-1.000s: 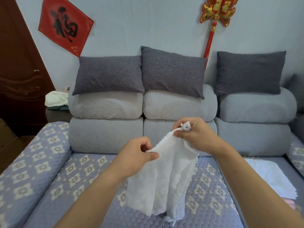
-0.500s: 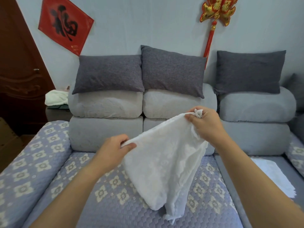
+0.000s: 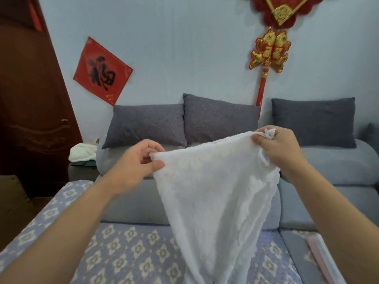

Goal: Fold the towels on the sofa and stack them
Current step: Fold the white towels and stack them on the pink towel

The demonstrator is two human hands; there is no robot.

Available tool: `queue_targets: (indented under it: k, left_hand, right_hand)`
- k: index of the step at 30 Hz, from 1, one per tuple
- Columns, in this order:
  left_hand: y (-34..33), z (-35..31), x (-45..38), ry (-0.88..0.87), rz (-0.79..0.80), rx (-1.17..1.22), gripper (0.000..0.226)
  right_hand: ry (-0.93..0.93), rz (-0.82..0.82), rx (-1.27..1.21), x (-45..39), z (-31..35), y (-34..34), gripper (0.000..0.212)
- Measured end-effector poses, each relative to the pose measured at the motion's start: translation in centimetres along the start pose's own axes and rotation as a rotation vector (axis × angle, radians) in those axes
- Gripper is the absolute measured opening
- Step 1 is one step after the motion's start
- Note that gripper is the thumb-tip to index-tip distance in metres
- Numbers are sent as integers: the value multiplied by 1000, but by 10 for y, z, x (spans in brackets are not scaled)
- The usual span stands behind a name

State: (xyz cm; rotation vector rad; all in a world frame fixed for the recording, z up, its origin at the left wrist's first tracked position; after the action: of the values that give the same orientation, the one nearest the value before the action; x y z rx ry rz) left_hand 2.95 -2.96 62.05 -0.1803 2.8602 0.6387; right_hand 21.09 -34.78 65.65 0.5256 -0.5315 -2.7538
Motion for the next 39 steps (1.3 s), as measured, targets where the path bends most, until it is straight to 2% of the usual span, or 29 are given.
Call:
queue_targets:
  k: [2, 5, 6, 8, 10, 11, 13, 14, 15, 18, 19, 23, 24, 26, 29, 32, 35, 39]
  left_hand:
    - [7, -18, -10, -37, -24, 43, 16]
    - [36, -39, -26, -85, -225, -110, 24]
    - [50, -49, -31, -97, -279, -159, 27]
    - [79, -74, -51, -73, -312, -368, 29]
    - [108, -93, -75, 34, -272, -693, 23]
    - [117, -102, -83, 69, -262, -816, 19]
    - [135, -125, -89, 16, -366, -912, 23]
    - [145, -135, -87, -40, -465, -875, 25]
    - [156, -141, -82, -90, -569, -765, 24]
    - [185, -133, -60, -107, -759, -369, 23]
    - [194, -129, -49, -104, -794, -326, 21]
    - [227, -147, 8, -324, -1016, -414, 14]
    - [243, -143, 16, -328, -1045, -426, 14]
    - [275, -113, 21, -191, -1024, -442, 15]
    - [333, -28, 41, 151, -949, -527, 16]
    - [383, 34, 75, 397, -942, -604, 20]
    - [430, 31, 110, 394, -1065, -556, 24]
    - [481, -18, 158, 228, -1240, -302, 20]
  right_hand:
    - [23, -54, -16, -6, 15, 5, 5]
    - [127, -221, -132, -7, 41, 16, 7]
    - [154, -226, -134, -10, 52, 16, 6]
    - [141, -75, -33, -26, 75, 10, 5]
    - [85, 206, 159, -44, 96, -5, 6]
    - [90, 241, 230, -51, 108, -6, 7]
    - [181, 83, 221, -64, 137, 1, 10]
    - [234, -11, 215, -69, 150, 2, 13]
    - [248, -30, 257, -75, 161, -3, 19]
    - [108, 217, 584, -84, 182, -46, 33]
    - [93, 246, 596, -85, 191, -57, 34]
    - [258, 123, 343, -91, 250, -83, 34]
    - [291, 136, 287, -92, 260, -101, 32]
    - [297, 276, 291, -94, 262, -147, 28]
    - [230, 567, 475, -102, 240, -246, 28]
    - [247, 664, 601, -118, 224, -351, 26]
    - [373, 538, 584, -125, 254, -419, 25]
    - [552, 394, 211, -133, 341, -438, 26]
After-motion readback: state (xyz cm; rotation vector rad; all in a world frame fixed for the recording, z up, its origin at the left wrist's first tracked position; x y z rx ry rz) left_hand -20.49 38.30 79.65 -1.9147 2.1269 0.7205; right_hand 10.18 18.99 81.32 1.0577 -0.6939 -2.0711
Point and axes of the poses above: each hand's wrist, its own x-axis away from the middle knuckle, its own y-axis out of the back of the hand, z = x × y, the point moved 7 cm from there along -x, towards the middle knuckle, and after that the axes turned 12 degrees about z, right-handed, at the moved point
